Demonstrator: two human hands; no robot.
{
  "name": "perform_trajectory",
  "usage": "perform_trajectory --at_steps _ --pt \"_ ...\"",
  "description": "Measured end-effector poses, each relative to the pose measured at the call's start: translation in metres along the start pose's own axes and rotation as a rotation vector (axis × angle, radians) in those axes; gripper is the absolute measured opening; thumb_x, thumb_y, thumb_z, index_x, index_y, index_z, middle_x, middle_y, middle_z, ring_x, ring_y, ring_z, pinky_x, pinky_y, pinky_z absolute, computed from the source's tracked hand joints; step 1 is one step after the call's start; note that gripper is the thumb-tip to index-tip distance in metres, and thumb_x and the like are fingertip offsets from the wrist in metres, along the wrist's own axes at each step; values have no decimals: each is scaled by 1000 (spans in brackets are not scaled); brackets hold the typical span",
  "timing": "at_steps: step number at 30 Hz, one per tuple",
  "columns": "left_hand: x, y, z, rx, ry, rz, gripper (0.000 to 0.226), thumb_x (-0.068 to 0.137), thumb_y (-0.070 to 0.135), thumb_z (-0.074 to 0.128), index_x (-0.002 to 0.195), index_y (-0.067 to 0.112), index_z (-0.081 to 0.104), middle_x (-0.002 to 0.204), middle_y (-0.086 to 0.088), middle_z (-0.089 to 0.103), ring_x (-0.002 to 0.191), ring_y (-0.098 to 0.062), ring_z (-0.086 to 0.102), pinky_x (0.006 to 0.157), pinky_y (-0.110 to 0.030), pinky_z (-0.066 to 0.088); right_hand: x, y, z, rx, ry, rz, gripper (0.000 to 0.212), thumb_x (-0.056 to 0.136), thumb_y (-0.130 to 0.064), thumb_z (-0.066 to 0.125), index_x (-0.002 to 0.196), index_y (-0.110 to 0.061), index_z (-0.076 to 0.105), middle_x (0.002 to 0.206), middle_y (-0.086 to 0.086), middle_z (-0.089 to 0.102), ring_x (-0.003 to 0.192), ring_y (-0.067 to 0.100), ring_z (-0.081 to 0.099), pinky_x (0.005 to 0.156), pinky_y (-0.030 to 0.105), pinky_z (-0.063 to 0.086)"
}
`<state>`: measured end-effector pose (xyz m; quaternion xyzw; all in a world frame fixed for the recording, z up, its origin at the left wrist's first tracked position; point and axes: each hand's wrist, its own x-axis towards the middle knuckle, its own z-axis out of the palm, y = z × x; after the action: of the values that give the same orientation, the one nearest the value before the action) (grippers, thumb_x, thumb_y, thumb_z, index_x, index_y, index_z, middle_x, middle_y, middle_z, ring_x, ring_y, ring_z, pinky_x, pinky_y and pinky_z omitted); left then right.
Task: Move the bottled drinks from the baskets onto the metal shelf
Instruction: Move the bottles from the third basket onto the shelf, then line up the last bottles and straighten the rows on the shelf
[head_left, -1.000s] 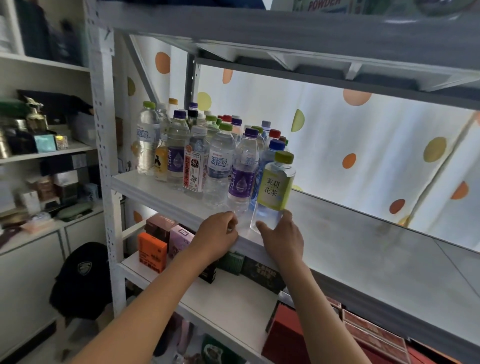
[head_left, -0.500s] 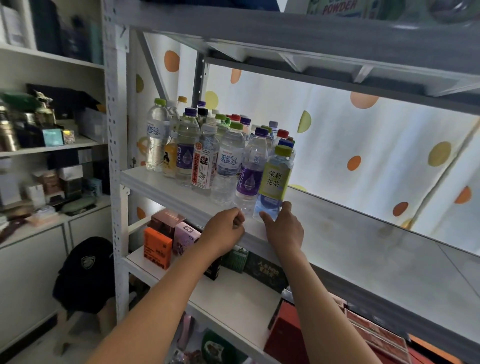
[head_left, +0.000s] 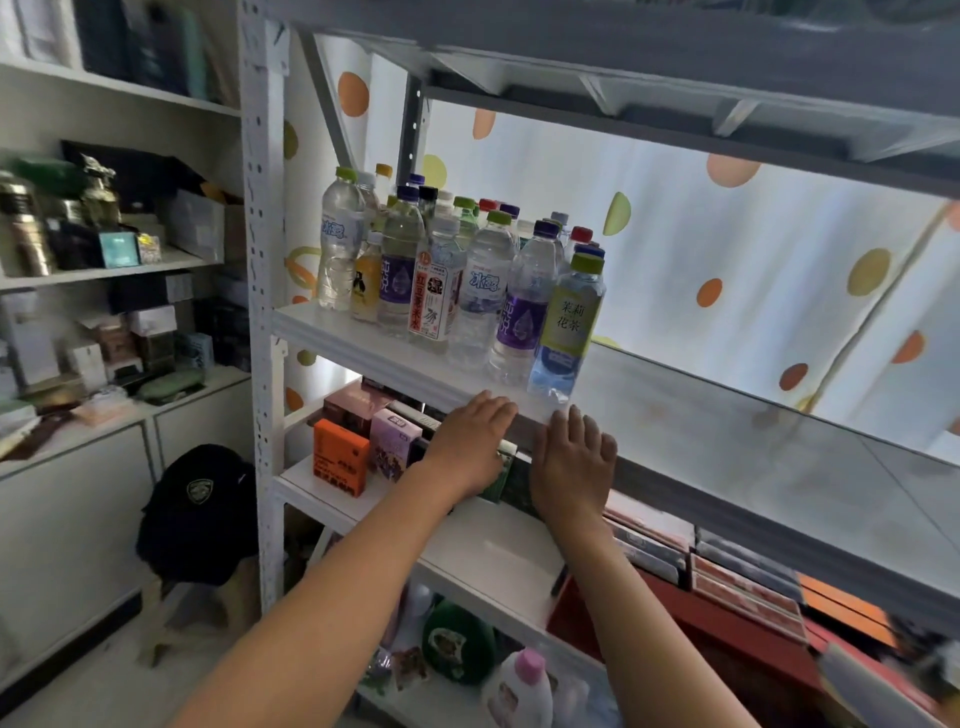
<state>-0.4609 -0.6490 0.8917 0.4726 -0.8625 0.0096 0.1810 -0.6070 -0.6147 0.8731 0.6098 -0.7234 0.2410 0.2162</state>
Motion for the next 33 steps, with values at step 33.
perform_trajectory --at_steps 33 --pt "-272 -3 134 31 -93 -930 60 97 26 45 151 8 26 158 -10 25 148 -25 14 118 -43 17 -240 -60 116 640 -839 -716 62 107 -47 22 159 -14 13 167 5 10 153 14 2 109 13 -21"
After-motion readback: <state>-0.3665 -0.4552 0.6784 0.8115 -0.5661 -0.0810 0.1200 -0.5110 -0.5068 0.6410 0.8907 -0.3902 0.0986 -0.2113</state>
